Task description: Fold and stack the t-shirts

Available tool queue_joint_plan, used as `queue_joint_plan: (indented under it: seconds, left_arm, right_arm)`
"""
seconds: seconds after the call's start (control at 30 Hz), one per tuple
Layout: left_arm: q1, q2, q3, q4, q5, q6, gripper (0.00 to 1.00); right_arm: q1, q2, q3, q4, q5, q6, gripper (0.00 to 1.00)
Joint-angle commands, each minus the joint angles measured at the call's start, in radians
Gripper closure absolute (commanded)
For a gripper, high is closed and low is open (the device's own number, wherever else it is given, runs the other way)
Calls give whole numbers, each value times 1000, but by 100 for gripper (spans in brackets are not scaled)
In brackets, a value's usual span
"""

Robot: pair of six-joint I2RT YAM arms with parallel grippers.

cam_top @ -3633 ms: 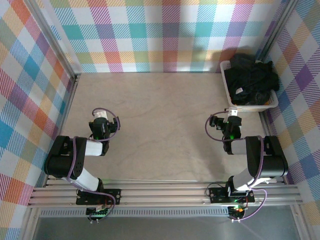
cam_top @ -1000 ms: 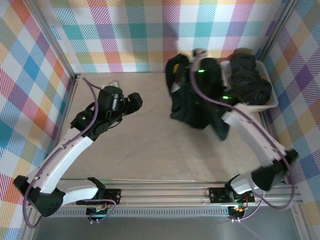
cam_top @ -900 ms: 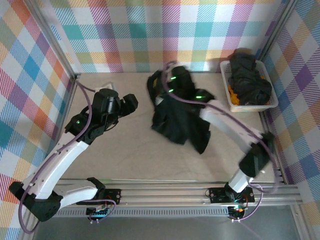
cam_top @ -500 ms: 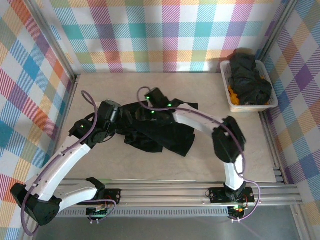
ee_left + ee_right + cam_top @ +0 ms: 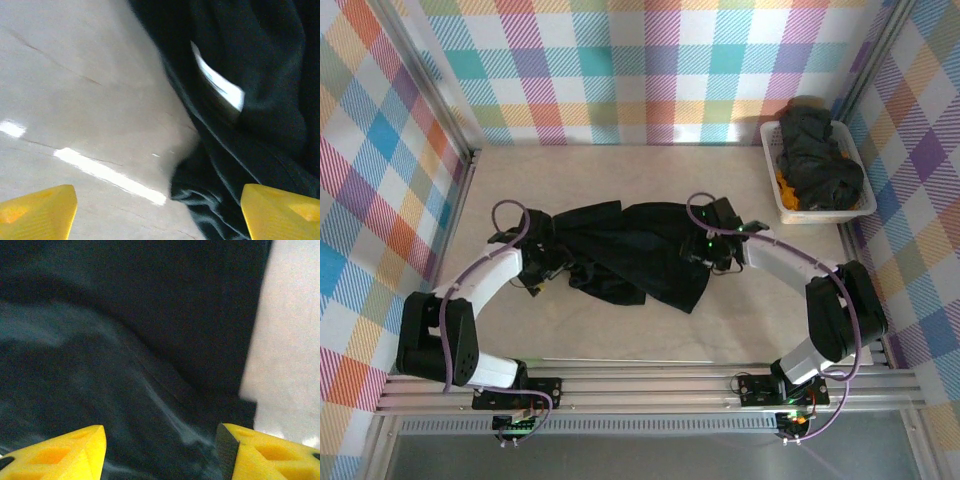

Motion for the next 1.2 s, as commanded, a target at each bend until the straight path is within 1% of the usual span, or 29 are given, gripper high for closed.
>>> queue_joint_plan:
  seconds: [0.0,0.03,0.07,0.13,0.17,0.27,0.4,0.53,0.57,0.6,0.63,0.73,0.8,0.83,0.87,0.97,1.17]
  left_arm:
    - [-108,2,25,126,56,-43,12]
    - [-141,8,32,102,21,-47,11]
    - [-170,14,42,63,-42,-54,11]
    - [-207,13,36,-1,-145,-81,11]
    - [-217,-2,14,18,-164,-81,11]
    - [-234,-55,-53,107,-172,-74,12]
    - [-264,-85,-74,194,-161,-24,12]
    - [-294,-36,-54,233,-140,21,16]
    - [-299,-10,-52,250,-128,28,20]
    - [-301,11,-51,264,-120,38,26]
    - [-304,35,-46,261,-127,42,34]
    - [-304,93,-9,205,-202,63,65]
    - [-304,91,-2,185,-242,77,85]
    - [-304,72,-7,174,-261,75,98]
    - [-304,48,-15,168,-271,68,100]
    - [-304,-78,-77,143,-280,41,100]
    - [-297,-330,-194,18,-289,-12,100]
  right_arm:
    - [6,-56,-76,22,-63,73,40]
    - [7,-55,-97,25,-73,94,40]
    - [7,-50,-113,27,-83,116,40]
    - [8,-46,-140,39,-105,150,40]
    - [12,-46,-160,53,-110,167,40]
    - [36,-53,-201,78,-109,203,39]
    - [55,-44,-247,140,-151,261,39]
    - [71,-6,-244,188,-169,289,43]
    - [73,6,-239,204,-175,300,46]
    - [73,13,-242,214,-176,309,50]
    - [73,16,-240,223,-174,316,55]
    - [72,8,-218,209,-134,308,79]
    - [66,-10,-189,182,-97,289,91]
    - [56,-23,-168,167,-83,275,99]
    - [47,-34,-148,152,-73,261,100]
    - [-12,-51,-54,106,-67,205,100]
    - [-156,-5,143,17,-90,121,100]
